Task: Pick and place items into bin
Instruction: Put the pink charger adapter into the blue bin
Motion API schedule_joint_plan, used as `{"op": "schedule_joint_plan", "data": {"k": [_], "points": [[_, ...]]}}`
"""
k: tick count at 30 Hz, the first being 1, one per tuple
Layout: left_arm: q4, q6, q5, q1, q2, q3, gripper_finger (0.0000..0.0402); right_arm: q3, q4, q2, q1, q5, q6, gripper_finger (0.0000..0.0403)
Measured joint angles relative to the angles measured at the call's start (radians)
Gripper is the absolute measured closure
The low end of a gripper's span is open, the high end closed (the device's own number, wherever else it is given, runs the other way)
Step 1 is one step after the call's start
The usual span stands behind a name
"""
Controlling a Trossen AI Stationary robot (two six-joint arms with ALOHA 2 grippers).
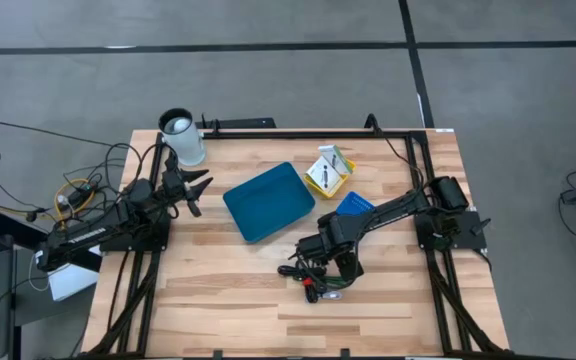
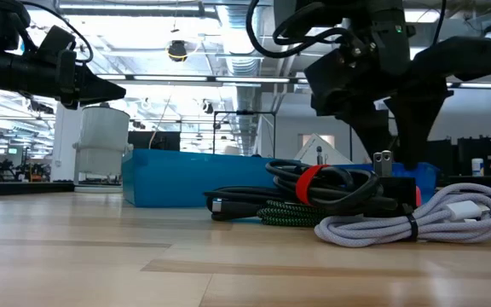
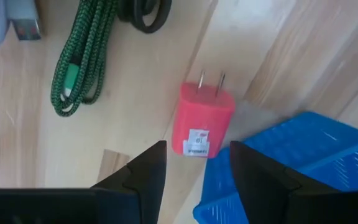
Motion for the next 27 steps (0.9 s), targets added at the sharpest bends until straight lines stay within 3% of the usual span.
{"op": "schedule_joint_plan", "data": {"k": [27], "points": [[0.0, 0.0, -0.002, 0.0, 0.0, 0.0, 0.0282, -0.084, 0.146, -0.001, 0.004, -0.024, -0.075, 0.0235]]}}
